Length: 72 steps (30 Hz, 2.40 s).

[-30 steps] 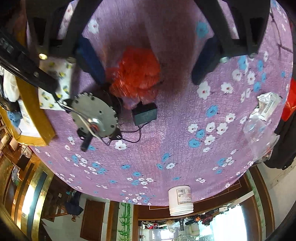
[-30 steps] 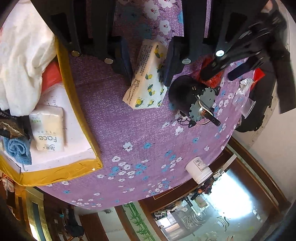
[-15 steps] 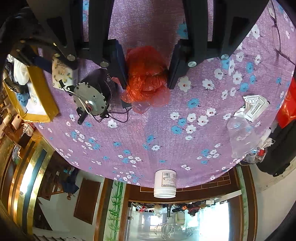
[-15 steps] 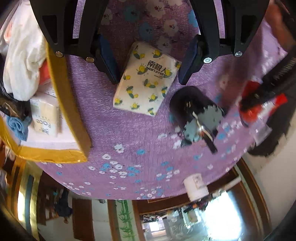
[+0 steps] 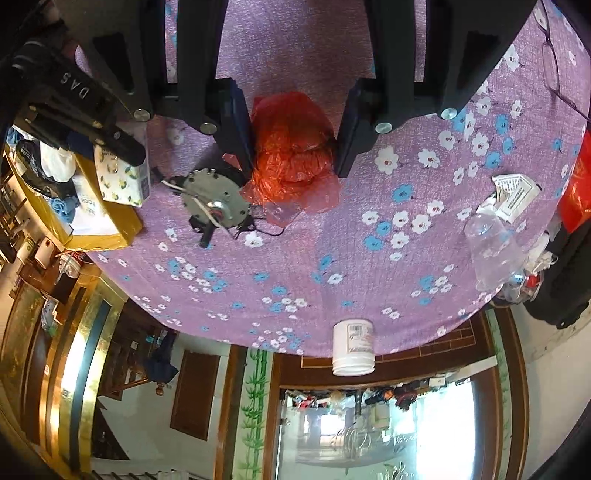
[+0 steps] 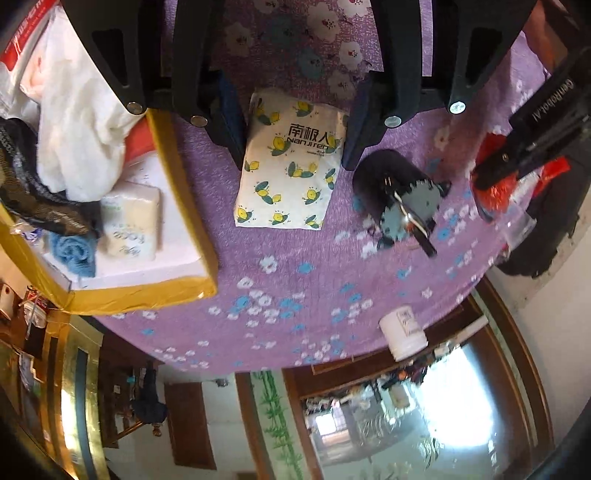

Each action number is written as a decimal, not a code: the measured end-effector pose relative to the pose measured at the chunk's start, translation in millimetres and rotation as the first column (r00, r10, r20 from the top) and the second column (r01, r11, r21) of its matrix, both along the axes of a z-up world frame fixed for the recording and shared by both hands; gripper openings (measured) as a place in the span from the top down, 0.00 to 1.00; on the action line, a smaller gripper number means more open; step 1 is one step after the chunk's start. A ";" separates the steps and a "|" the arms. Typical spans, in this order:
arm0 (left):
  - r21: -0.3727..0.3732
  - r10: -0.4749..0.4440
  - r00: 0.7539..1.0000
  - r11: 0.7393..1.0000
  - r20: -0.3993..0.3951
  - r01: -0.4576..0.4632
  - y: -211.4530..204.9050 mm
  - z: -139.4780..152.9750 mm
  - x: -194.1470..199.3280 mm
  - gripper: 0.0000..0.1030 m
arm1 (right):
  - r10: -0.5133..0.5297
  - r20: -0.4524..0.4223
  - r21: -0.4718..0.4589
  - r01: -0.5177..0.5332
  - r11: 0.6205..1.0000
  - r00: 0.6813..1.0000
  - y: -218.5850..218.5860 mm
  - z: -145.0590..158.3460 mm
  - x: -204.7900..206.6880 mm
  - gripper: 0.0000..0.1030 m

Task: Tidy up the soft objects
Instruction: 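Carry the red mesh bag and tissue pack over the tray, then open left gripper to drop red mesh bag in tray while right gripper releases tissue pack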

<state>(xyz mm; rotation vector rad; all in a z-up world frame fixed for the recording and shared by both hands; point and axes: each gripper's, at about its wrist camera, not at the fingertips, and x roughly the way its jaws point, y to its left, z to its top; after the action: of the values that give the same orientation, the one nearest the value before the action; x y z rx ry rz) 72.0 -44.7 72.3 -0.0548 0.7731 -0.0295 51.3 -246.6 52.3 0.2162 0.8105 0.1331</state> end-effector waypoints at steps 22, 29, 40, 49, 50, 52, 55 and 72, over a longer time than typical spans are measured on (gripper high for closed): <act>-0.049 -0.156 0.986 0.986 0.056 0.159 -39.5 24.2 -28.4 0.60 | -0.027 0.137 0.124 0.010 0.992 0.990 -60.5 51.1 -72.6 0.48; -0.065 -0.246 0.968 0.966 0.049 0.249 -88.5 43.0 -45.2 0.60 | -0.085 0.170 0.179 0.054 0.982 0.982 -103.6 67.9 -94.0 0.48; -0.076 -0.371 0.928 0.925 0.011 0.371 -185.7 37.3 -46.8 0.60 | -0.190 0.166 0.240 0.147 0.960 0.968 -173.1 66.6 -108.5 0.48; -0.085 -0.423 0.904 0.905 -0.068 0.417 -250.7 4.5 -30.5 0.60 | -0.243 0.134 0.255 0.204 0.945 0.961 -223.9 47.9 -111.6 0.48; -0.080 -0.425 0.902 0.904 -0.075 0.420 -254.6 -0.5 -29.4 0.60 | -0.248 0.128 0.252 0.210 0.945 0.960 -227.8 45.6 -110.1 0.48; -0.065 -0.425 0.901 0.905 -0.086 0.421 -259.7 -7.4 -28.0 0.60 | -0.257 0.115 0.254 0.222 0.941 0.959 -235.6 40.3 -108.1 0.48; -0.068 -0.431 0.896 0.902 -0.105 0.426 -262.6 -16.4 -23.6 0.60 | -0.261 0.098 0.252 0.230 0.940 0.960 -245.0 35.0 -100.7 0.48; 0.020 -0.444 0.892 0.894 -0.085 0.447 -272.4 -27.8 -26.9 0.60 | -0.139 -0.028 0.107 0.141 0.984 0.990 -237.6 22.1 -14.8 0.48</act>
<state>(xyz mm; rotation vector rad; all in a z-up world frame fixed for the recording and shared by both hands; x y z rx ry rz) 45.1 -317.2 44.5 0.1617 0.8522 -0.4533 36.6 -484.2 74.4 0.3771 0.8066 0.0427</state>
